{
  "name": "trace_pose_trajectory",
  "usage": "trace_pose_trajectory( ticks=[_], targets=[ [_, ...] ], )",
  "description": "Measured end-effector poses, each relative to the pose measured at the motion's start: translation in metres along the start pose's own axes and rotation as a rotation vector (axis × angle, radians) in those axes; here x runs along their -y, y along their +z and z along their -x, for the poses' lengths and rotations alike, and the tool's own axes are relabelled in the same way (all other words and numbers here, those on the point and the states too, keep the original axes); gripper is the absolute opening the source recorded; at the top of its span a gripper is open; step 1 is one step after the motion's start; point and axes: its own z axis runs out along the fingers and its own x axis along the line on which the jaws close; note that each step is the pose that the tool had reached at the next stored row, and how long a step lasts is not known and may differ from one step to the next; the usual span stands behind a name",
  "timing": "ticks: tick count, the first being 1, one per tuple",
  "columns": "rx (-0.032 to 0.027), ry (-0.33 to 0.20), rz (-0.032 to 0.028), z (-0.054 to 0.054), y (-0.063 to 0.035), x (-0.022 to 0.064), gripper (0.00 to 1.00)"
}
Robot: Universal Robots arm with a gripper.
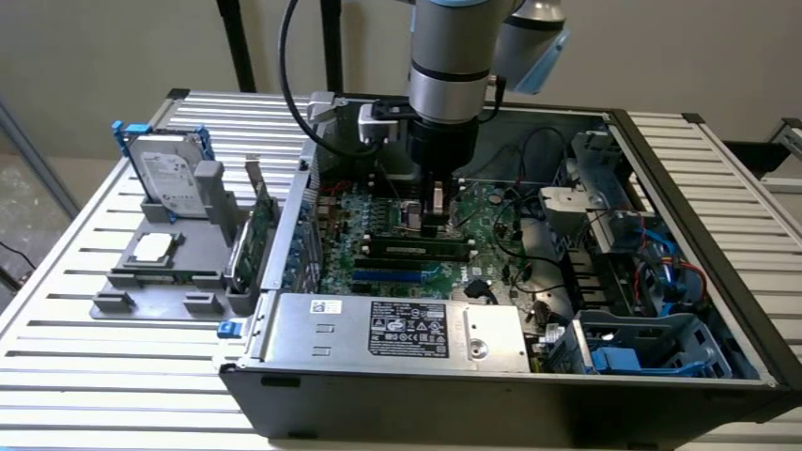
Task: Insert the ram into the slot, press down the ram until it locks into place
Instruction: 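Press down the ram until it locks into place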
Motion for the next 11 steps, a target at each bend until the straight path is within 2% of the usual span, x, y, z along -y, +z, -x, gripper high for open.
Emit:
trace_pose_trajectory(
  ticks=[11],
  targets=[
    [0.0001,0.000,0.0000,0.0003,0.0016,-0.0007,0.11]
  ],
)
